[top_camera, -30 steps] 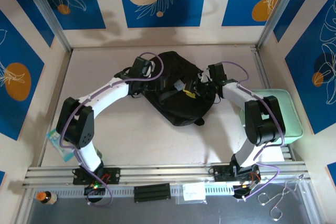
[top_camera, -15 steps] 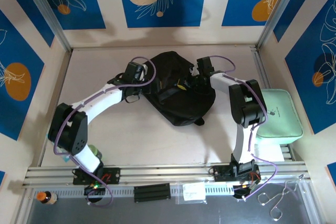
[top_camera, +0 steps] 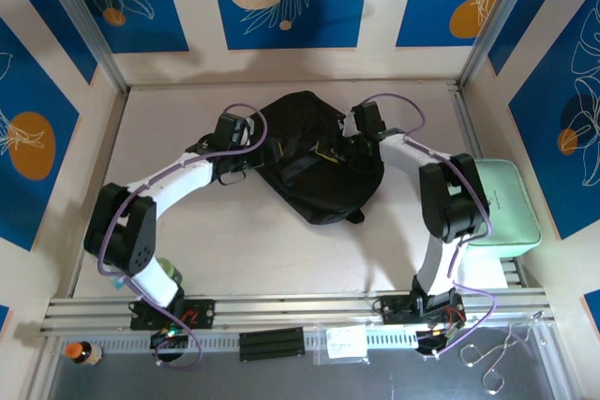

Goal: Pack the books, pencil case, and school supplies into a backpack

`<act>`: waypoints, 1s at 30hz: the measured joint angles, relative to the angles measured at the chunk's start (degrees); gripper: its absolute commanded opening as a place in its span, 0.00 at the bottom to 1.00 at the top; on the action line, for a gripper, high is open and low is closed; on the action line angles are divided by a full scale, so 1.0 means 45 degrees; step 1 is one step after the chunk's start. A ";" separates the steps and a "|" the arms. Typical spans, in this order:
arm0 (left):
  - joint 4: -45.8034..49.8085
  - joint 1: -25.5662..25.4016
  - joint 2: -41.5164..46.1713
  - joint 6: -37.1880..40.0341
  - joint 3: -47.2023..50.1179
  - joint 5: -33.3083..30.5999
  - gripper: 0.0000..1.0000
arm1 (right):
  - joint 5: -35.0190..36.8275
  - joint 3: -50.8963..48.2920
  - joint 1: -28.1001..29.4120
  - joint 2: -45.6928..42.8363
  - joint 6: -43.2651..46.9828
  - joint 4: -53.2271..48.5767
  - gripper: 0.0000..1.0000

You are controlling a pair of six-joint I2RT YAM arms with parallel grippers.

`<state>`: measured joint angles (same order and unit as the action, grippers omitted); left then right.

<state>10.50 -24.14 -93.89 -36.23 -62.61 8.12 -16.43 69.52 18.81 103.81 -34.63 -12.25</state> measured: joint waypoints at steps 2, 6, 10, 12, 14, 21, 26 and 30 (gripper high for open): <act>-0.0287 0.0335 0.0024 -0.0248 0.0384 0.0165 0.93 | 0.0714 0.0029 0.0432 -0.0588 0.0850 -0.0549 0.49; -0.0685 0.1069 0.0282 -0.0763 0.1195 0.0423 0.93 | 0.2084 0.0996 0.2079 -0.0559 0.2399 -0.1904 0.50; -0.0986 0.1783 0.0899 -0.1219 0.1885 0.0505 0.94 | 0.3303 0.2744 0.3706 0.0631 0.3701 -0.3104 0.49; -0.1107 0.2035 0.1297 -0.1321 0.2161 0.0491 0.95 | 0.3769 0.3575 0.4109 0.1307 0.4172 -0.3589 0.48; -0.1146 0.2259 0.1778 -0.1375 0.2414 0.0476 0.95 | 0.4235 0.4386 0.4318 0.1982 0.4639 -0.4022 0.46; -0.1137 0.2778 0.2793 -0.1409 0.2885 0.0418 0.96 | 0.5338 0.6115 0.4410 0.3138 0.5765 -0.5144 0.39; -0.1141 0.2812 0.2851 -0.1413 0.2909 0.0427 0.96 | 0.5649 0.6397 0.4410 0.3235 0.6246 -0.5484 0.40; -0.1146 0.2812 0.2822 -0.1418 0.2909 0.0452 0.96 | 0.5450 0.6800 0.4401 0.3609 0.6625 -0.5887 0.40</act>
<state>5.34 -11.49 -81.19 -42.61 -49.52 10.15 8.10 100.12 38.61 120.05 -4.82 -38.74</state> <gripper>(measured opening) 0.962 0.401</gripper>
